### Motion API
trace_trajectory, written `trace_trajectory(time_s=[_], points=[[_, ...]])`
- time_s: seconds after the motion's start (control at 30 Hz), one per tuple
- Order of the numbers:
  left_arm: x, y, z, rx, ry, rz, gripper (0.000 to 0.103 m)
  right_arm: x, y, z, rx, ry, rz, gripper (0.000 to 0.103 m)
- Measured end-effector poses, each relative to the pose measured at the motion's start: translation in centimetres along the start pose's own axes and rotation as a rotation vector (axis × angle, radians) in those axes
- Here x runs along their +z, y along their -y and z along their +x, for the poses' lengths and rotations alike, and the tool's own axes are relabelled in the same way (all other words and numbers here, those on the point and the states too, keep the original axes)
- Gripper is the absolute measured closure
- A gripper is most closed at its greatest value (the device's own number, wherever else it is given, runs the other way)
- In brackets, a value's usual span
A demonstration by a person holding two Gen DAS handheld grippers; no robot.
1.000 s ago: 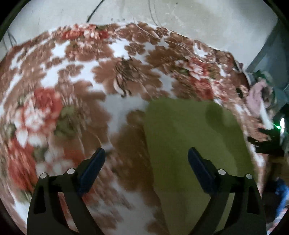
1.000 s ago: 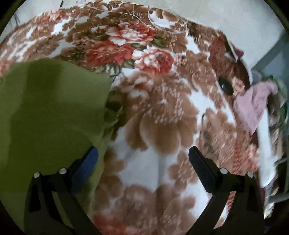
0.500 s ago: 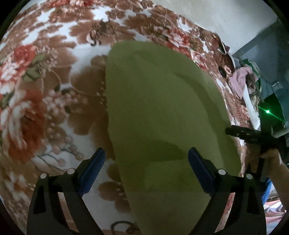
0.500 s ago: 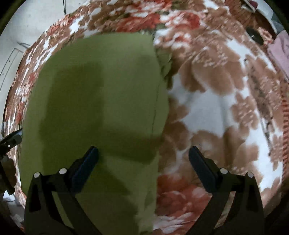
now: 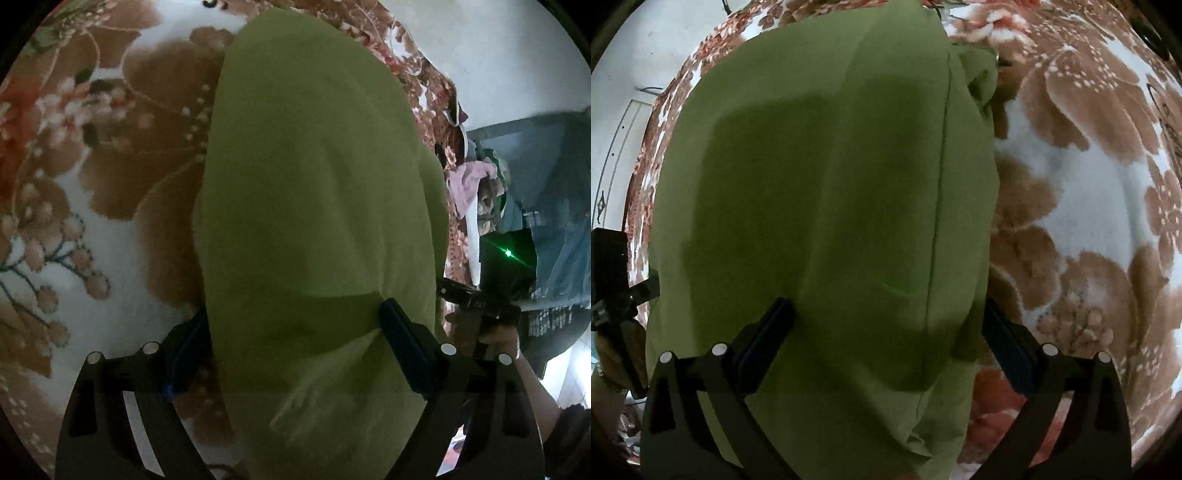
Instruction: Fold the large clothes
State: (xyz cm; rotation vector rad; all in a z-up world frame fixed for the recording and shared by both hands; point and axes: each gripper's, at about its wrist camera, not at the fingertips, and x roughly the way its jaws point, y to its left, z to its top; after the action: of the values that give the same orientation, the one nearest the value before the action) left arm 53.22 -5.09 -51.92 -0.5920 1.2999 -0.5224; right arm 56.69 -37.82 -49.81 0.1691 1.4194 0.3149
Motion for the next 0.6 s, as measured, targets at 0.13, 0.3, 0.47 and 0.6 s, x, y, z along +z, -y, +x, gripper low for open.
trace_trajectory(time_s=[0.13, 0.3, 0.47, 0.6], points=[[-0.3, 1.8, -0.2, 0.030, -0.001, 0.072, 0.023, -0.2, -0.9, -0.5, 0.012, 0.001, -0.020, 0.018], [-0.3, 2.0, -0.8, 0.003, 0.008, 0.079, 0.028, -0.7, -1.7, -1.1, -0.008, 0.005, -0.073, 0.025], [-0.4, 1.2, -0.1, 0.006, 0.020, 0.061, 0.022, -0.6, -1.4, -0.4, -0.013, 0.008, -0.066, 0.015], [-0.3, 1.0, 0.5, 0.001, 0.025, 0.054, 0.014, -0.6, -1.2, 0.4, 0.000, 0.015, -0.045, 0.007]])
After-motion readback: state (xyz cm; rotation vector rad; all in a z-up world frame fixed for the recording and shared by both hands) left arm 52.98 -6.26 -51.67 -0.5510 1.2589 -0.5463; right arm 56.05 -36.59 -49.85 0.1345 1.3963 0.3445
